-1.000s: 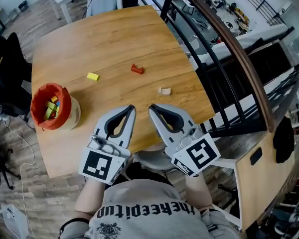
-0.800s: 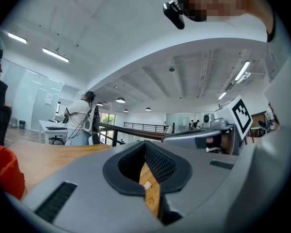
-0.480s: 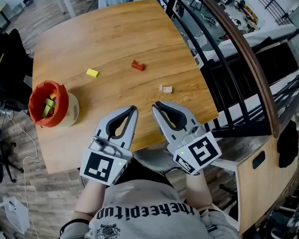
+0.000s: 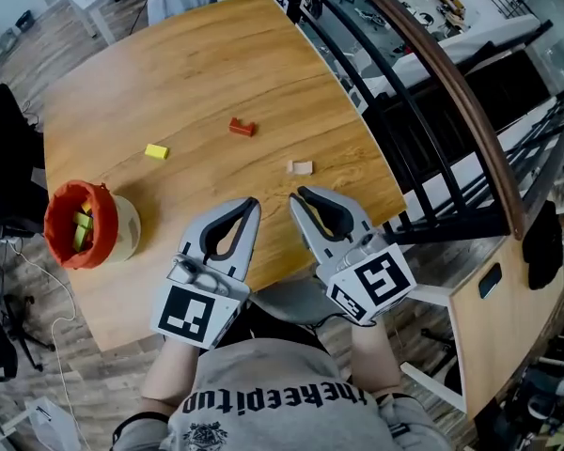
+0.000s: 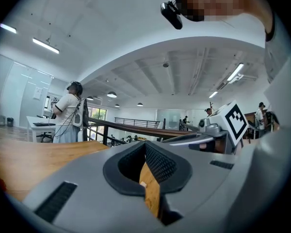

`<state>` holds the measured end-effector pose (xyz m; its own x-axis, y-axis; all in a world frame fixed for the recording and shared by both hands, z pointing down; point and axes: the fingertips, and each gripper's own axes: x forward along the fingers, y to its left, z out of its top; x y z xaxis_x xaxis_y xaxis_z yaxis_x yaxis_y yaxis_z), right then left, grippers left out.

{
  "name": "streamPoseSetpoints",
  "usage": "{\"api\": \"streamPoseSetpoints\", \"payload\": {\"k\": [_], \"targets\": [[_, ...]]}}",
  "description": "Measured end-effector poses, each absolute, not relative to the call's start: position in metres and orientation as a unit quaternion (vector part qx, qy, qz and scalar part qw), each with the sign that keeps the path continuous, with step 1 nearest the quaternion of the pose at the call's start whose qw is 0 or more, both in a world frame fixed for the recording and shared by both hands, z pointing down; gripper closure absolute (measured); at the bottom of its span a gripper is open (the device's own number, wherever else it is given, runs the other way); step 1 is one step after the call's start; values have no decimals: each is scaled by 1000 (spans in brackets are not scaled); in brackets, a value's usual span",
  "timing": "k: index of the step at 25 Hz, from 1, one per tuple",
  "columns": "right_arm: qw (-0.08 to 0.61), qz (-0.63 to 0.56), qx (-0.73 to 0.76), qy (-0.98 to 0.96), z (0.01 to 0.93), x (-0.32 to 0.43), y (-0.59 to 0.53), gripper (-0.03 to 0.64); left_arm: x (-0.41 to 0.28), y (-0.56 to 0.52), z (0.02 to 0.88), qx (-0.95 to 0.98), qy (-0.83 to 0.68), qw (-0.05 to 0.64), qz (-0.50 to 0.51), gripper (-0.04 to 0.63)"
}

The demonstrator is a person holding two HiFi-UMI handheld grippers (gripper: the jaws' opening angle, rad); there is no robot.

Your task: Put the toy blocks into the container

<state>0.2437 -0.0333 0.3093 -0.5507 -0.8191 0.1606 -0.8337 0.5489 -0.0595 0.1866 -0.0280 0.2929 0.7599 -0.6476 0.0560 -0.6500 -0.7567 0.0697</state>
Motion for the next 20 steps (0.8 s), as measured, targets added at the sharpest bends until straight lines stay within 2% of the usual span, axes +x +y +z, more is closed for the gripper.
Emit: {"api": "streamPoseSetpoints", "payload": {"k": [6, 20], "targets": [[57, 80, 512, -853, 316, 261, -44, 552, 198, -41, 296, 950, -309, 46, 18, 581], [74, 153, 595, -786, 370, 284, -80, 468, 206, -73, 317, 970, -227, 76, 32, 581]]}}
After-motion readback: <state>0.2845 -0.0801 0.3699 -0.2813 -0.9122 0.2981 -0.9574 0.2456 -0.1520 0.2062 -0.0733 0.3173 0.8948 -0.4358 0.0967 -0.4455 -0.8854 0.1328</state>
